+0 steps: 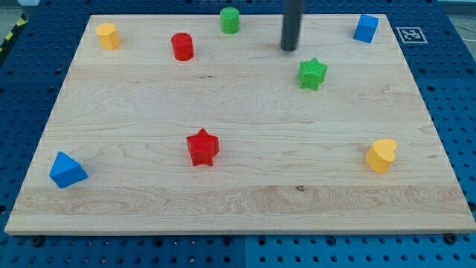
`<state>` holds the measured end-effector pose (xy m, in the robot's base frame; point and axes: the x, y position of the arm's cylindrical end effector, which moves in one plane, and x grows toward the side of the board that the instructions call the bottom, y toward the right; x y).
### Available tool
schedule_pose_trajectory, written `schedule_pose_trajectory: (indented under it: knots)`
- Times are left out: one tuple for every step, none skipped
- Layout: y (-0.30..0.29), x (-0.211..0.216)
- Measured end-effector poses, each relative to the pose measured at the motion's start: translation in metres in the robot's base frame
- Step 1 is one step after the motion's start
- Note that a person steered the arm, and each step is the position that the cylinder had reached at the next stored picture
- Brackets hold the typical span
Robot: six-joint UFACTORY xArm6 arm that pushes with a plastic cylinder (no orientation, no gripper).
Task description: Push the green star to the left of the green circle
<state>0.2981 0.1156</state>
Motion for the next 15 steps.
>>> schedule_pose_trajectory:
  knots:
    - [0.056,0.036]
    - [0.086,0.076]
    - [0.07,0.099]
    - [0.032,0.092]
    - [0.008,0.066]
    - [-0.014,0.04]
    - [-0.039,0.027]
    - [-0.067,0.013]
    - [-0.095,-0.005]
    - [-0.109,-0.008]
    - [-0.113,-0.005]
    - [-0.128,-0.003]
    - [-0.128,0.004]
    - [-0.137,0.005]
    - [-0.156,-0.005]
